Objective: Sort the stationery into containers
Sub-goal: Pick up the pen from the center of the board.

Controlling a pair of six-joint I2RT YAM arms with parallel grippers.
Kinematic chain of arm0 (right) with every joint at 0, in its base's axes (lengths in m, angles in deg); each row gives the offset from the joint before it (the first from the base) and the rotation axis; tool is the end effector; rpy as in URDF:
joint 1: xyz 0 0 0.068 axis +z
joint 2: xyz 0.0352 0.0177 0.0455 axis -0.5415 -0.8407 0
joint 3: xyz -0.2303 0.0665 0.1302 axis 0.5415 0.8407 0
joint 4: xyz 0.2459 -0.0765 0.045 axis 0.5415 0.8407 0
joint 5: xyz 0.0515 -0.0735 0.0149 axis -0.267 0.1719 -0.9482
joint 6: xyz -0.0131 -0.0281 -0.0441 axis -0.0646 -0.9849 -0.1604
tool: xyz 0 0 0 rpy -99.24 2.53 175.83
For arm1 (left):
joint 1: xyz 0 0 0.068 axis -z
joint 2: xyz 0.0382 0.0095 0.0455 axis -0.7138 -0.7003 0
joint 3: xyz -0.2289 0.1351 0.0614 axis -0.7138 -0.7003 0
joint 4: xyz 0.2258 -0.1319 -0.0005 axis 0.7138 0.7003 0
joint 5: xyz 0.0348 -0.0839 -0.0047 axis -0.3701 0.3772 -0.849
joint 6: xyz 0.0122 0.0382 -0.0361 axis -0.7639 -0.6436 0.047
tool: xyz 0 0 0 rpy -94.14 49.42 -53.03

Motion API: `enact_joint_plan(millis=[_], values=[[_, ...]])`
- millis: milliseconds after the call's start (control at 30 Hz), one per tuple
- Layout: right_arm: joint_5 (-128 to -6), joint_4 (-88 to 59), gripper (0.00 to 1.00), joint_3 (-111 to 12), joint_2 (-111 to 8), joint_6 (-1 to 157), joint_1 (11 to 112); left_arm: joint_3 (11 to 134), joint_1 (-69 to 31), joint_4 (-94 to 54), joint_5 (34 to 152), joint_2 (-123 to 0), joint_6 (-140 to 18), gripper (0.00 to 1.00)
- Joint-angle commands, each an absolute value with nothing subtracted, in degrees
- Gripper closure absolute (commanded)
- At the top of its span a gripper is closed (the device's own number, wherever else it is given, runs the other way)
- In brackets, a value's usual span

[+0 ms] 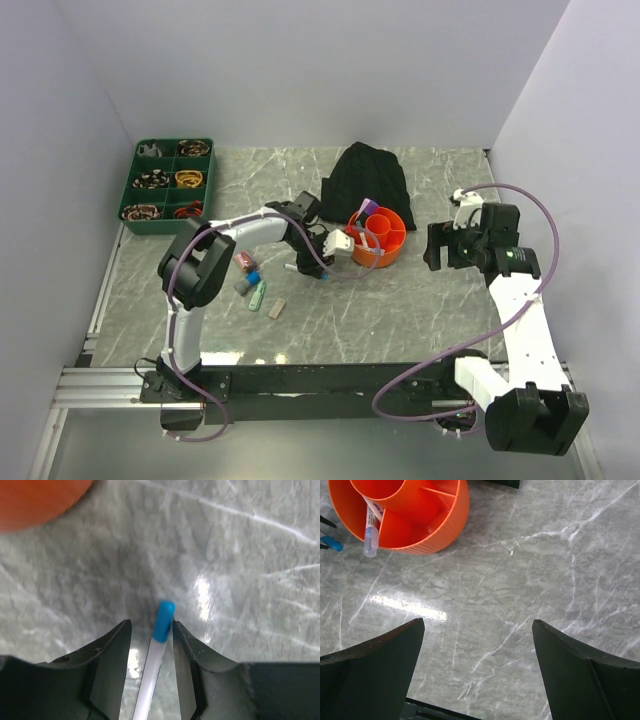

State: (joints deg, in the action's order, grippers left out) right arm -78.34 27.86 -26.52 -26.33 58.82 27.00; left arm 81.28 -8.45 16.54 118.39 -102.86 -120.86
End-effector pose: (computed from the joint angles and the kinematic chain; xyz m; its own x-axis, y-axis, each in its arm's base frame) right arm 0.1948 -0.0082 0.3001 -0.6739 -0.1378 -0.7258 -0.2775 0.9577 0.0759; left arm 0.3127 -0.2610 0.1594 -0.0064 0.7885 -0.6150 0.9944 -0.0599 -0.0871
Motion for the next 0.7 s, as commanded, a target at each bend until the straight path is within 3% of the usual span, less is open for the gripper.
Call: enact_joint_plan(millis=[0,367,467,500,600,667], values=[[-78.5,27.3,0.03,-26.0,-24.0,58.3,26.8,80.2,-6.1,15.8,114.2,-103.4,-119.2,0.55],[-78.6,27.7,0.03,-26.1,-22.5,57.9,26.7,80.4,-5.9,16.8,107.5,-107.4,-112.2,0.66],[-79.2,28.0,0.03,-26.4,-22.5,57.8,26.8,80.0,-5.8,17.3,108.5,-107.1,-111.1,0.75],[-79.3,28.0,0.03,-26.4,-22.7,57.7,26.7,80.0,-5.8,17.5,109.1,-106.9,-110.7,0.84],[-78.9,28.2,0.03,-27.0,-23.4,57.3,26.7,80.0,-6.0,19.7,111.8,-104.7,-111.0,0.95],[-78.4,28.2,0.03,-27.9,-23.6,56.8,26.7,79.8,-7.0,20.3,115.2,-100.0,-111.1,0.96]])
